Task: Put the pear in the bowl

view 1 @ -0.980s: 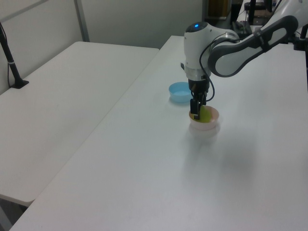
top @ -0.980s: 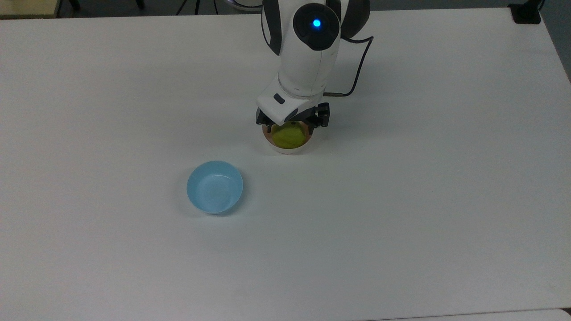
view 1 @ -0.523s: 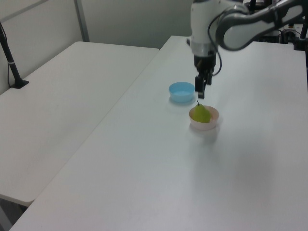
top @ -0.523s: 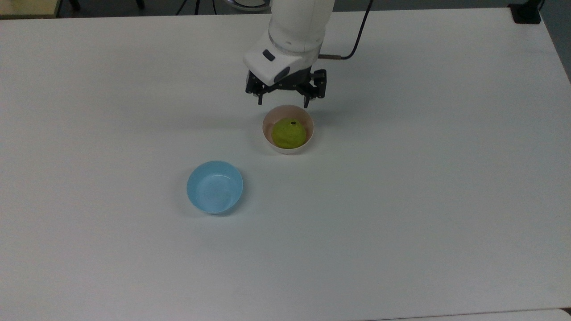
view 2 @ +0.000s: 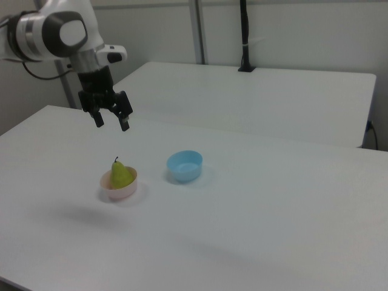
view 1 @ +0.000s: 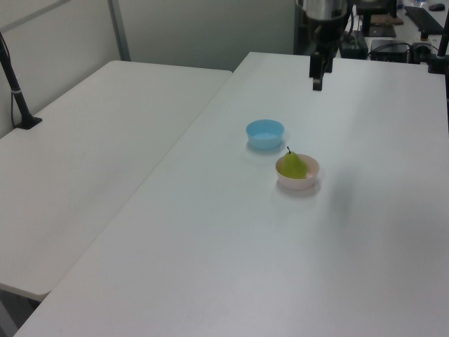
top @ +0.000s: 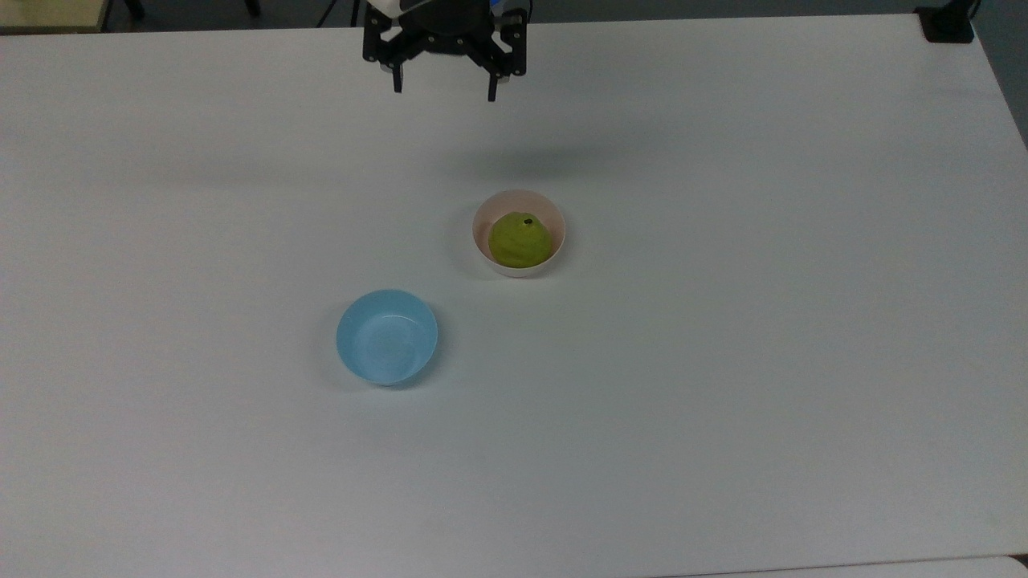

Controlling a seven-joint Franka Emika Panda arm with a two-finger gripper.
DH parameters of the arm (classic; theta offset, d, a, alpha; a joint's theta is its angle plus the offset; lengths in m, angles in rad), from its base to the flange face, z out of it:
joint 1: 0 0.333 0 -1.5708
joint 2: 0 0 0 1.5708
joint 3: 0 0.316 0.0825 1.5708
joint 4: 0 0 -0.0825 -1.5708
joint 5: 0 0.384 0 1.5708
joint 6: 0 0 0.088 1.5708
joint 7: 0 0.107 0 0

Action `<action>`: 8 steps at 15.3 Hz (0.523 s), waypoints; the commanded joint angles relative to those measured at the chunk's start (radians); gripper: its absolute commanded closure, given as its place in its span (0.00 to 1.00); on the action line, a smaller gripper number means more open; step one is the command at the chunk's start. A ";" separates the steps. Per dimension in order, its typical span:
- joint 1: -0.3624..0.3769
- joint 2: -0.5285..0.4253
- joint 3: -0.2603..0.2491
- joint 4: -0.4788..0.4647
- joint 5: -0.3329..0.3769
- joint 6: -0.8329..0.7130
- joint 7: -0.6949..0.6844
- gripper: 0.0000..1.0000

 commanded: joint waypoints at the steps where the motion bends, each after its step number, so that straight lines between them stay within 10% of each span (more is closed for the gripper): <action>1: -0.027 -0.016 -0.006 0.050 0.025 -0.081 -0.024 0.00; 8: -0.081 -0.068 -0.015 0.049 0.108 -0.082 -0.069 0.00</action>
